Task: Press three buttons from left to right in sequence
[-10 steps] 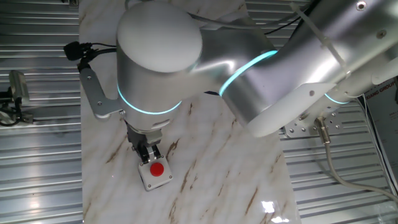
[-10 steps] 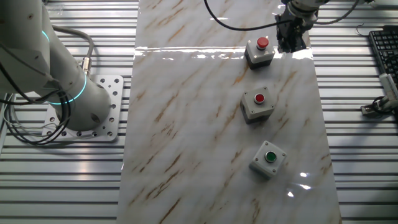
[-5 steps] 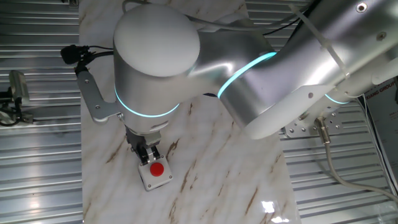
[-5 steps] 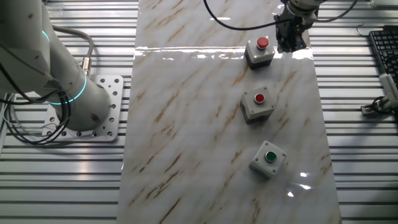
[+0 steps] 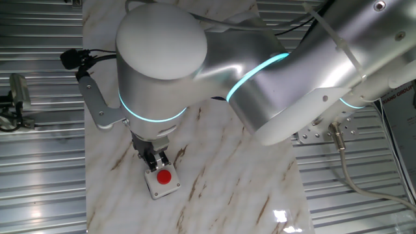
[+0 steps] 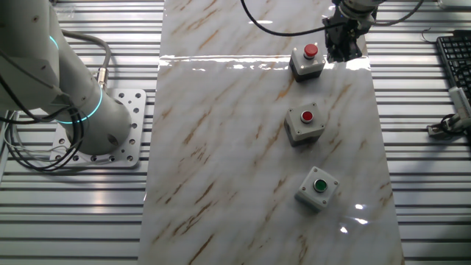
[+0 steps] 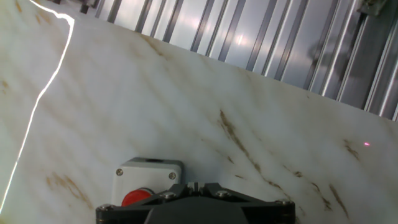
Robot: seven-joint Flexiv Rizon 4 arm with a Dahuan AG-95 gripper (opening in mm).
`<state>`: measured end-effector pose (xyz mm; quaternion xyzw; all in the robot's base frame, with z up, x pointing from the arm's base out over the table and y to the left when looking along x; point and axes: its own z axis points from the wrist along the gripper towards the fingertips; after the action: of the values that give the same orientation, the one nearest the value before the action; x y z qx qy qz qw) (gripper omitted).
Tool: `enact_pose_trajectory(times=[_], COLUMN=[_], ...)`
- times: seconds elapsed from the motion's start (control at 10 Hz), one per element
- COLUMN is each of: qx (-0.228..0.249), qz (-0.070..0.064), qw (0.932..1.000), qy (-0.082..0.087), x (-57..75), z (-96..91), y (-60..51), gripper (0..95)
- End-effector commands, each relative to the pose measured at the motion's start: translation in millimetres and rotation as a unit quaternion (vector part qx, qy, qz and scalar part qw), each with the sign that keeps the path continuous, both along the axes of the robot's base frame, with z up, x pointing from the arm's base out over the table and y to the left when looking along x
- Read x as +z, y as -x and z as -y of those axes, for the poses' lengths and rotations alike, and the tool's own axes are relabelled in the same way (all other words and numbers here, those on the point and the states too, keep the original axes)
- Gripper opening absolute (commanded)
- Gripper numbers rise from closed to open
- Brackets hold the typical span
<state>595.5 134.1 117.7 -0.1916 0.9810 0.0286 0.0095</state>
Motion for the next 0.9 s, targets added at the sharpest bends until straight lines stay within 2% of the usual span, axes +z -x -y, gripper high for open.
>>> enact_pose_trajectory(times=[0.1, 0.6, 0.9], qx=[0.012, 0.035, 0.047], qz=[0.002, 0.004, 0.001], qw=[0.9999, 0.9994, 0.9989], qy=[-0.005, -0.008, -0.008], x=[0.7, 0.7, 0.7], z=[0.4, 0.4, 0.4], y=[1.7, 1.7, 1.7], gripper=[0.0, 0.0, 0.0])
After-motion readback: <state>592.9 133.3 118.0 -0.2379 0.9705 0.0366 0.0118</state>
